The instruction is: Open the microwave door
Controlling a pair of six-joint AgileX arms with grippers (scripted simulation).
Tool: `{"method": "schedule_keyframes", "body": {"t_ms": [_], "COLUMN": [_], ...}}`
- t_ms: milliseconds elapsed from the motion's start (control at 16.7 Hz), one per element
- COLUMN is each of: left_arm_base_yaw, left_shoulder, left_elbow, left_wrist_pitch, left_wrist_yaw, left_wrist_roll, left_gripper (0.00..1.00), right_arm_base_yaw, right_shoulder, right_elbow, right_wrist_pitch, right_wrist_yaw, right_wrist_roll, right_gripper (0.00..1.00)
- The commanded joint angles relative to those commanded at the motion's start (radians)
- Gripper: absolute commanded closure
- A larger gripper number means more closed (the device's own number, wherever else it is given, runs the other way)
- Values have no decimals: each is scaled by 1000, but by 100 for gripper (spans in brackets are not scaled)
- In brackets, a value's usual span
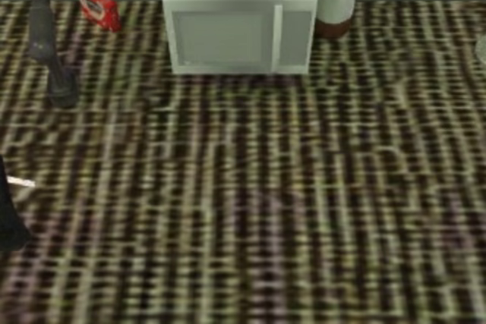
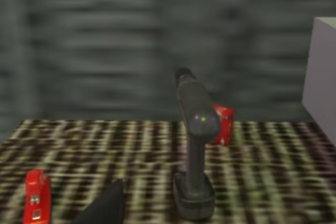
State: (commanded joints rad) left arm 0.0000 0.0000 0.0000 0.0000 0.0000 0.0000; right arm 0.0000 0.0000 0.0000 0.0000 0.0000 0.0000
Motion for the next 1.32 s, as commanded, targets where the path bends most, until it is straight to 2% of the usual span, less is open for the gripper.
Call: {"method": "schedule_keyframes", "body": {"t_ms": [300, 540, 1320], "left_arm_base_yaw": [-28, -115, -540], "left_shoulder": [62, 292, 1732], "left_elbow": [62, 292, 1463], "left_wrist_pitch": [-22, -100, -541], "left_wrist_yaw": [-15, -69, -329], "left_wrist_roll": [-24, -100, -448], "left_gripper": [0, 0, 0], "right_arm_base_yaw": [0, 0, 0], "right_shoulder": [0, 0, 0], "right_elbow": [0, 0, 0], "right_wrist_pitch": [0, 0, 0], "right_wrist_yaw": [0, 0, 0], "right_wrist_roll": [0, 0, 0], "right_gripper": [0, 0, 0]}}
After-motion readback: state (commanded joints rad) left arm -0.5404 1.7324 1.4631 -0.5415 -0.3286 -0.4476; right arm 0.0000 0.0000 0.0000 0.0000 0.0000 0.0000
